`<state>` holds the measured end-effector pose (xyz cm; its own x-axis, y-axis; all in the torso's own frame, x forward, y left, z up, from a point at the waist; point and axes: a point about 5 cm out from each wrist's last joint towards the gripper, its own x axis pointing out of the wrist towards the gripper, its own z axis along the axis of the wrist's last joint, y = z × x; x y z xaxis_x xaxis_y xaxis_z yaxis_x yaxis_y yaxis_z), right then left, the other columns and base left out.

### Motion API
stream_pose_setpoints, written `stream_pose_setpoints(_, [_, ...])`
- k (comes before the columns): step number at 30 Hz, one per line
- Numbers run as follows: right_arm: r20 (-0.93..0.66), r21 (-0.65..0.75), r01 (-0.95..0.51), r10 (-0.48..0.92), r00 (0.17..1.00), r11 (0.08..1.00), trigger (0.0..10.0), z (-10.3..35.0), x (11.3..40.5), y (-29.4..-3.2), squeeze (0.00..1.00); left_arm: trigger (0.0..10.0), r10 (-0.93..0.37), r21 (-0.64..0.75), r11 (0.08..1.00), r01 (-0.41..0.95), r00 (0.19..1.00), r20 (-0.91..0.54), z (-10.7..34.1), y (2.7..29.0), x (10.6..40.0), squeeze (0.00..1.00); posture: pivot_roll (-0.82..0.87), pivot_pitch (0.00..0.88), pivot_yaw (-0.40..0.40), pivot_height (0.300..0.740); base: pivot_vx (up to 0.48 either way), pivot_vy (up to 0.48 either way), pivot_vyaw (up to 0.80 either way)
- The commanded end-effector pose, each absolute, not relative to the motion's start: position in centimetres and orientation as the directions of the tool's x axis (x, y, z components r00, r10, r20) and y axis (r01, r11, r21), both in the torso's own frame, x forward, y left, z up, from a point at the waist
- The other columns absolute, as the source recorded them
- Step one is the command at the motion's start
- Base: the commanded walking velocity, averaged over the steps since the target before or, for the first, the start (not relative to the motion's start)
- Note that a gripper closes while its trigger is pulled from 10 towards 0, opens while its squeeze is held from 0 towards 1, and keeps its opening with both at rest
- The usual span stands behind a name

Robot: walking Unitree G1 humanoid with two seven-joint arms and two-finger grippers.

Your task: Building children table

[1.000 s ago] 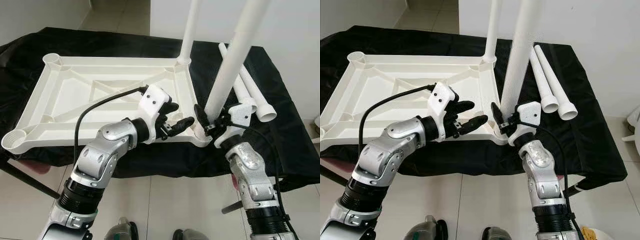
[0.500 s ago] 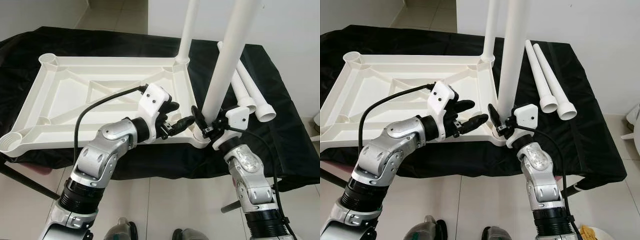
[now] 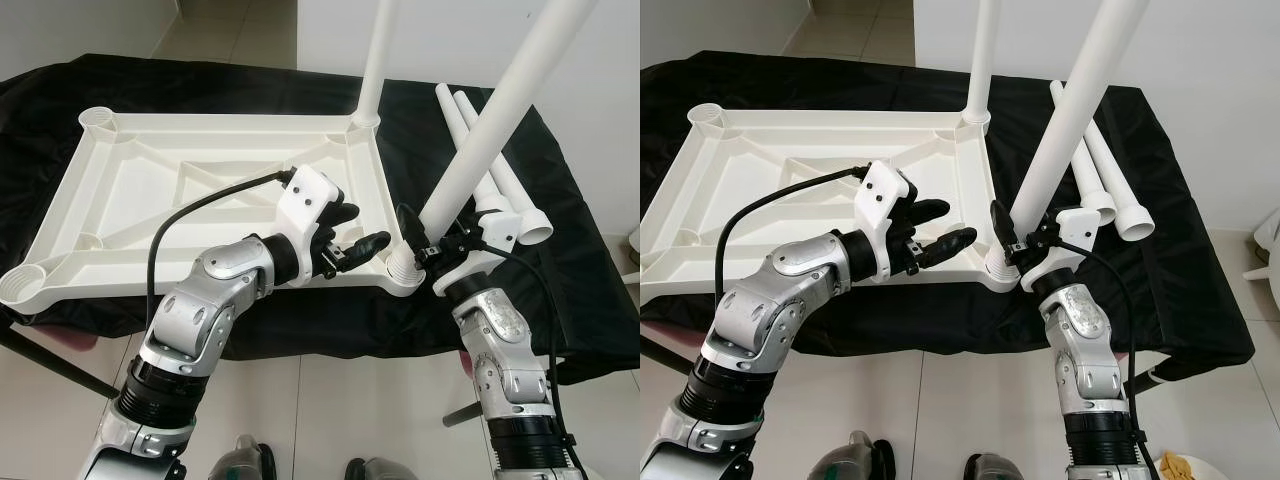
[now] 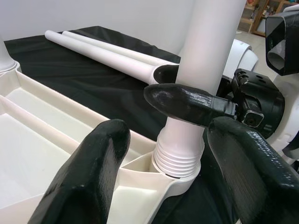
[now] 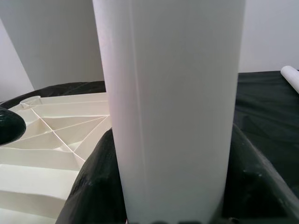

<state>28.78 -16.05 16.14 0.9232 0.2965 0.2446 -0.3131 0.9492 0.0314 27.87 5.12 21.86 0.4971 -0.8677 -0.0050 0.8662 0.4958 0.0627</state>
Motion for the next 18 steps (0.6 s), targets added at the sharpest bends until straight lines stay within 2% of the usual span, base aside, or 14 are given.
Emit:
stream_pose_setpoints(1, [0.007, 0.066, -0.243, 0.244, 0.97, 0.968, 10.0, 11.0, 27.8, -17.1, 0.0, 10.0, -0.853, 0.075, 0.521, 0.85, 0.522, 0.007, 22.4, 5.2, 27.9, 0.0, 0.01, 0.125, 0.021, 0.74, 0.0, 0.0, 0.0])
stream_pose_setpoints(11, [0.021, 0.037, -0.25, 0.249, 0.968, 0.968, 10.0, 11.0, 27.3, -15.8, 0.0, 10.0, -0.852, 0.075, 0.523, 0.849, 0.524, 0.009, 22.5, 5.2, 27.8, 0.0, 0.01, 0.127, 0.02, 0.74, 0.0, 0.0, 0.0])
stream_pose_setpoints(18, [0.049, 0.052, -0.115, 0.113, 0.992, 0.992, 10.0, 11.8, 27.8, -15.2, 0.0, 10.0, -0.851, 0.074, 0.525, 0.848, 0.526, 0.013, 22.6, 5.2, 27.7, 0.0, 0.02, 0.131, 0.015, 0.74, 0.0, 0.0, 0.0])
